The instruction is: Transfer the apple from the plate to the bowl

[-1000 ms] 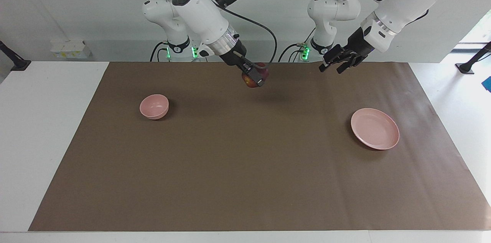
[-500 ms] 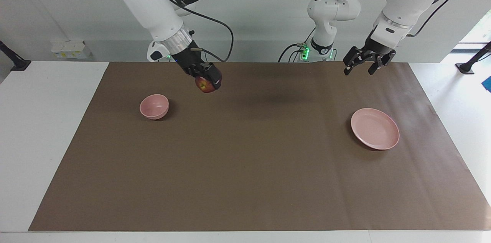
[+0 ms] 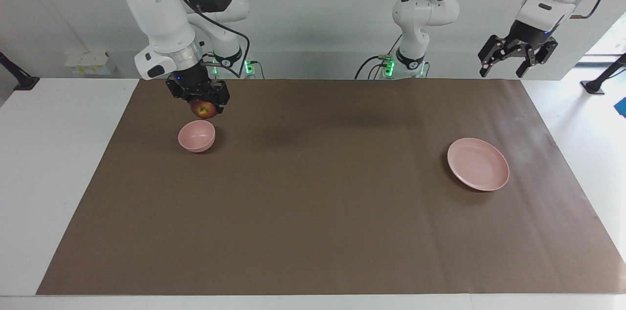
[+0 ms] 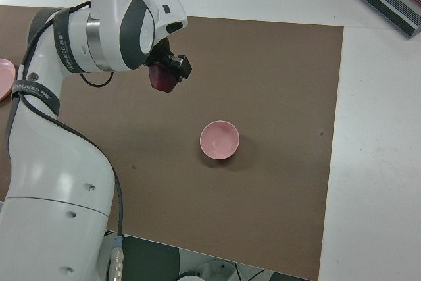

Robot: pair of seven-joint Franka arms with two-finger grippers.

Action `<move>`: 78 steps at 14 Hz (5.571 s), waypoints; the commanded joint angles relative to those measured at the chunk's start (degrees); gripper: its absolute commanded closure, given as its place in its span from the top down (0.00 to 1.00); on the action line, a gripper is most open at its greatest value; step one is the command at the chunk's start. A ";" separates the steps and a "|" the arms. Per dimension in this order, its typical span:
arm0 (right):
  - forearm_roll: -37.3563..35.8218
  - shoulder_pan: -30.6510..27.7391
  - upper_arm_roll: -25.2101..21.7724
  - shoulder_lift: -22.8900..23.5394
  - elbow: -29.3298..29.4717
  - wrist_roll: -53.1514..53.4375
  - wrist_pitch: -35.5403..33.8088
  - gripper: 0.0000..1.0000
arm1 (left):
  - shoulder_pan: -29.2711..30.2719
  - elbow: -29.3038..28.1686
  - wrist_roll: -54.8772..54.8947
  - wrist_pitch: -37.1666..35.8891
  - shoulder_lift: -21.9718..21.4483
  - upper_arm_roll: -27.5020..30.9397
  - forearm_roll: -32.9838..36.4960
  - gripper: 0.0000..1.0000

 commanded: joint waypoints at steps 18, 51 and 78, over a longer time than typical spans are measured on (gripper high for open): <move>-3.38 -10.72 0.66 -0.58 -39.99 -9.08 41.05 0.00 | 3.45 4.43 0.40 -2.16 3.82 -0.70 -3.47 1.00; 2.68 -10.63 1.54 3.12 16.34 -14.17 -13.69 1.00 | 3.62 2.49 4.53 -6.47 2.85 -0.79 -1.36 1.00; 1.45 -10.63 1.19 1.45 13.53 -14.35 -14.66 1.00 | 4.15 2.49 4.88 -6.38 3.11 -1.14 -1.45 1.00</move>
